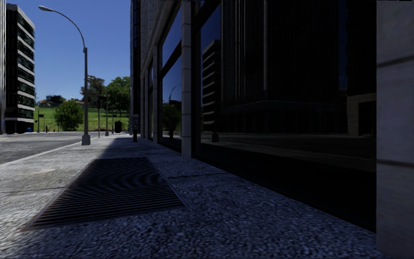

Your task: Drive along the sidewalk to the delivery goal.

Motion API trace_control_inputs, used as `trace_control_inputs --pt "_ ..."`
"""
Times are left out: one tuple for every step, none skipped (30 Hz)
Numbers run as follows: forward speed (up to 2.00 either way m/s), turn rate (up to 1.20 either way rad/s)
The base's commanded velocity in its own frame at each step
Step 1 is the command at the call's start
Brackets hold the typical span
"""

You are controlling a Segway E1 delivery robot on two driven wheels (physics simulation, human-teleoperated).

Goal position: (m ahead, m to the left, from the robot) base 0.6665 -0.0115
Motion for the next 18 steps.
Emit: trace_control_inputs --pt "1.25 0.4" --pt "1.24 0.4" --pt "1.24 0.4" --pt "1.24 0.4" --pt "1.24 0.4" --pt "1.24 0.4" --pt "1.24 0.4" --pt "1.24 0.4" --pt "1.24 0.36" --pt "1.24 0.36" --pt "1.24 0.19" --pt "1.19 0.0" --pt "0.46 0.0" --pt "0.0 0.0" --pt "0.0 0.0" --pt "0.0 0.0" --pt "0.0 0.0" --pt "0.0 0.0"
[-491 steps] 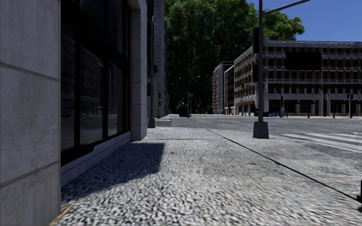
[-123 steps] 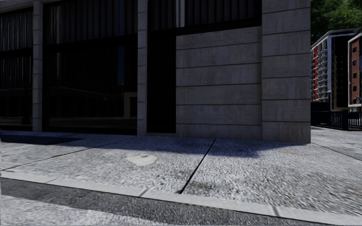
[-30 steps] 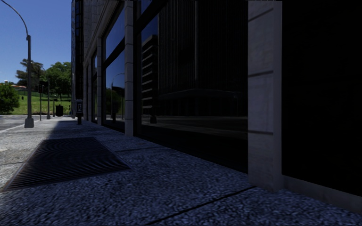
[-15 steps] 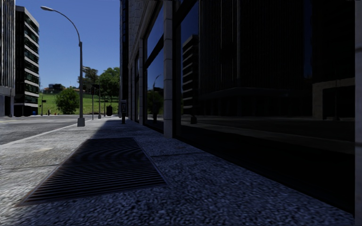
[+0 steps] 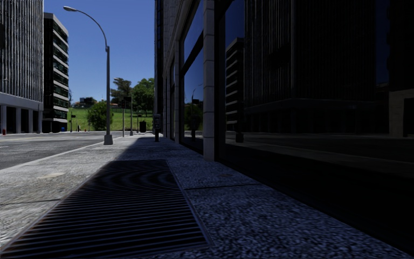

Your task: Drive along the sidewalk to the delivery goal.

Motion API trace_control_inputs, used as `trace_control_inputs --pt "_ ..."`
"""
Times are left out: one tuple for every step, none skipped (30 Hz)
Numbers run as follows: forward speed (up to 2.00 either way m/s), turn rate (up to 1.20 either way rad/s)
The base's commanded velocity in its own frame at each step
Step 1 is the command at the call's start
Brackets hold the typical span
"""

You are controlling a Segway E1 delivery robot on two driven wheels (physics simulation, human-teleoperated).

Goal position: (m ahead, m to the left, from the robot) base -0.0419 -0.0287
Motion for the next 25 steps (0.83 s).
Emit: trace_control_inputs --pt "0.0 0.0" --pt "0.0 0.0" --pt "0.0 0.0" --pt "0.0 0.0" --pt "0.0 0.0" --pt "0.0 0.0" --pt "0.0 0.0" --pt "0.0 0.0" --pt "0.0 0.0" --pt "0.0 0.0" --pt "0.0 0.0" --pt "0.0 0.0" --pt "0.0 0.0" --pt "0.0 0.0" --pt "0.0 0.0" --pt "0.0 0.0" --pt "0.0 0.0" --pt "0.0 0.0" --pt "0.0 0.0" --pt "0.0 0.0" --pt "0.0 0.0" --pt "0.0 0.0" --pt "0.0 0.0" --pt "0.0 0.0" --pt "0.0 0.0"
